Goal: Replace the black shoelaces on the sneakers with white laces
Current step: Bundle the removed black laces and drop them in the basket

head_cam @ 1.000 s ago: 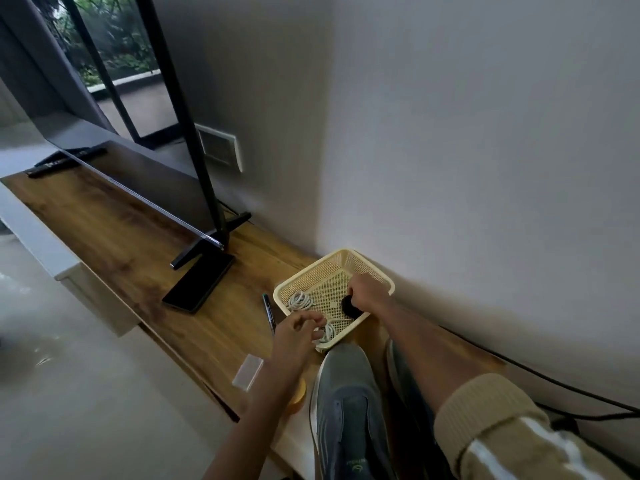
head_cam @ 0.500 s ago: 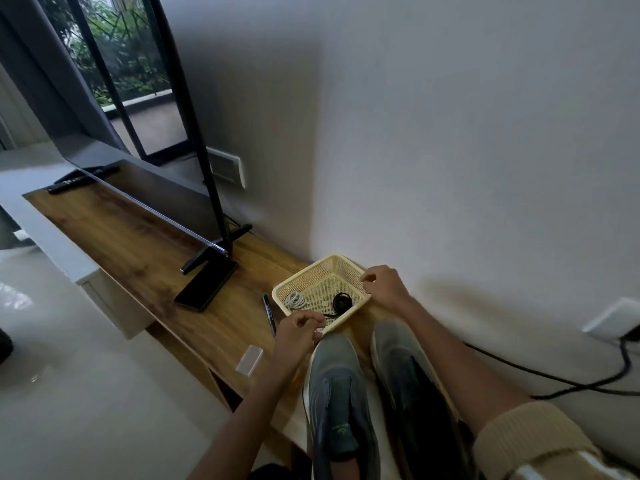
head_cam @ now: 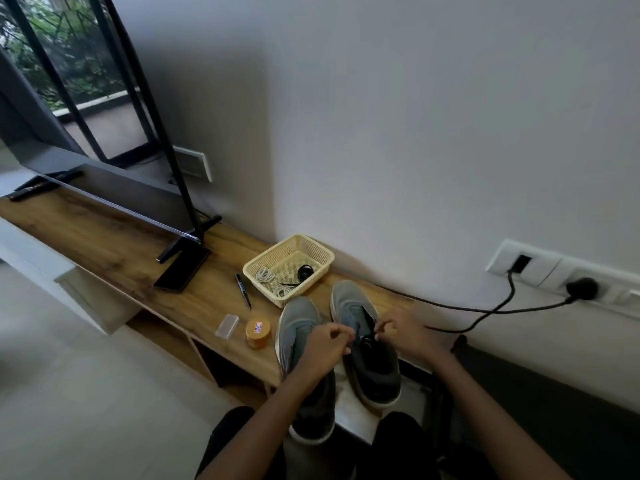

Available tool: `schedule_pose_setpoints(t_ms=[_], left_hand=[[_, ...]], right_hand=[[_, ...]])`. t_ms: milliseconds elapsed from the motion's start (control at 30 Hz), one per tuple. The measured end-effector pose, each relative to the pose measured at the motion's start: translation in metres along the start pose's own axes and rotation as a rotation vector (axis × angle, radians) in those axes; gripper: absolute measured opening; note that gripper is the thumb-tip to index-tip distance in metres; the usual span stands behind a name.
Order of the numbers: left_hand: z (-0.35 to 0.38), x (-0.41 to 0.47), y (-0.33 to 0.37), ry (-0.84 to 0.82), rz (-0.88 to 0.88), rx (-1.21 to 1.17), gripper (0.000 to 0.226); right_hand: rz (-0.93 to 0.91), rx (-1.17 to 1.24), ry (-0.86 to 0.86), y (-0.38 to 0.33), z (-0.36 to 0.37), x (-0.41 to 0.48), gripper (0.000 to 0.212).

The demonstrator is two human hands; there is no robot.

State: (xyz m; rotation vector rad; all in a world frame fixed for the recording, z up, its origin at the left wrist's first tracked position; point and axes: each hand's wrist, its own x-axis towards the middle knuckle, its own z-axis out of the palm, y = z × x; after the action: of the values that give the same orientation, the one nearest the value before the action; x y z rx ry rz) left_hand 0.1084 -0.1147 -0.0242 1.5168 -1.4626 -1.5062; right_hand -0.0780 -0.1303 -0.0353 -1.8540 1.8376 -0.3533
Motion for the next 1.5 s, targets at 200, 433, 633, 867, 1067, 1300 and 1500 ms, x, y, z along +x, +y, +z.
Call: schedule_pose_setpoints(t_ms=[200, 433, 633, 867, 1067, 1300, 1500], left_hand=[[0.007, -0.024, 0.008, -0.014, 0.020, 0.017, 0.020], [-0.008, -0.050, 0.012, 0.005, 0.056, -0.048, 0.022], [-0.031, -0.076, 0.020, 0.043, 0.092, -0.069, 0.023], [-0.050, -0.130, 0.039, -0.038, 0.291, -0.089, 0.029], [-0.054, -0.176, 0.049, -0.179, 0.475, -0.181, 0.030], [-0.077, -0.192, 0.031, 0.029, 0.510, -0.180, 0.016], [-0.096, -0.199, 0.010, -0.015, 0.419, -0.082, 0.021]], right_hand=[[0.101, -0.314, -0.046, 0.008, 0.050, -0.021, 0.035], [0.123, -0.016, 0.093, 0.005, 0.036, -0.020, 0.023], [0.086, 0.747, 0.224, -0.040, -0.009, -0.065, 0.014], [-0.171, 1.164, 0.225, -0.107, -0.069, -0.134, 0.003], [-0.294, 1.219, 0.206, -0.154, -0.076, -0.173, 0.013], [-0.244, 1.364, 0.320, -0.167, -0.067, -0.189, 0.013], [-0.160, 1.524, 0.382, -0.161, -0.053, -0.195, 0.005]])
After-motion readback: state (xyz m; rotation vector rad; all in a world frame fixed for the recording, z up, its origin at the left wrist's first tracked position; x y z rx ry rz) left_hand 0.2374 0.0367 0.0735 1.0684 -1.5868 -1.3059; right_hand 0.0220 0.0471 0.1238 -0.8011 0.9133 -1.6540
